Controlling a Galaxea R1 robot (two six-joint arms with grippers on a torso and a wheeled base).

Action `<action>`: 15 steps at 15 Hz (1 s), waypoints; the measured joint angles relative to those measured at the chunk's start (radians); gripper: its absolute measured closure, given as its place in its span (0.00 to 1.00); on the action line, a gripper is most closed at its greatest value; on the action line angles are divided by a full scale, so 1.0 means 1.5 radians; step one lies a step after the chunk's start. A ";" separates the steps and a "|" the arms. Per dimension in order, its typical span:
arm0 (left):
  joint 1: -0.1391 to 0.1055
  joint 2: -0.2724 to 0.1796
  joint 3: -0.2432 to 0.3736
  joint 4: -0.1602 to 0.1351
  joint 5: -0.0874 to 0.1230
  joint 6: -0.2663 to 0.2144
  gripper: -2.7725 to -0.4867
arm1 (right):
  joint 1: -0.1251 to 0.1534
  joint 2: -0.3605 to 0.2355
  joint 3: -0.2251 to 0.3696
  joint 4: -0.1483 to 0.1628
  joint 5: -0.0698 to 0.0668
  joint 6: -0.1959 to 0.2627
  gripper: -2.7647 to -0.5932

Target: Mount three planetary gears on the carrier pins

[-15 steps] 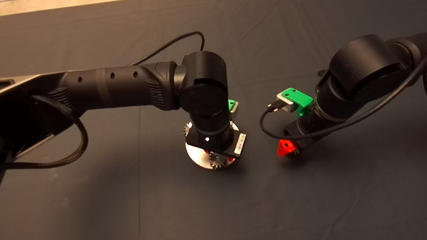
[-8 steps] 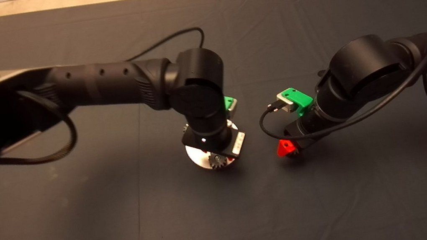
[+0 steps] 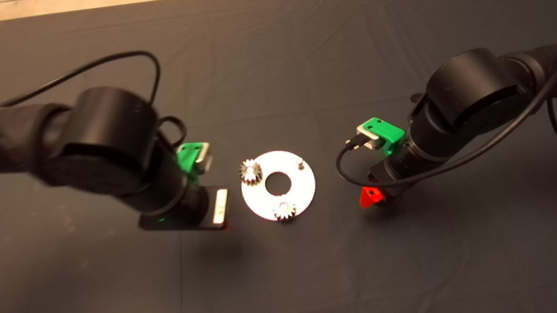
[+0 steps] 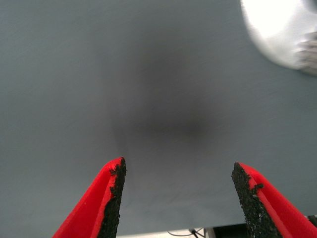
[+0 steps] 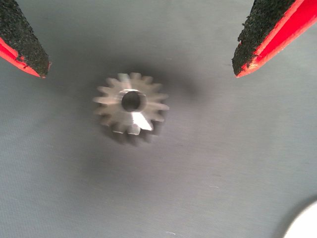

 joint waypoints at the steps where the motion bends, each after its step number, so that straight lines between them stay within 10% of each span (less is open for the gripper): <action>1: -0.002 -0.031 0.021 0.000 0.002 -0.008 0.57 | -0.004 0.000 -0.004 0.000 -0.001 -0.007 0.00; 7: -0.002 -0.209 0.131 -0.005 0.005 -0.029 0.57 | -0.021 0.000 -0.042 -0.002 -0.002 -0.048 0.00; 15: -0.002 -0.248 0.180 -0.009 0.004 -0.030 0.57 | -0.027 0.007 -0.061 -0.009 0.002 -0.067 0.00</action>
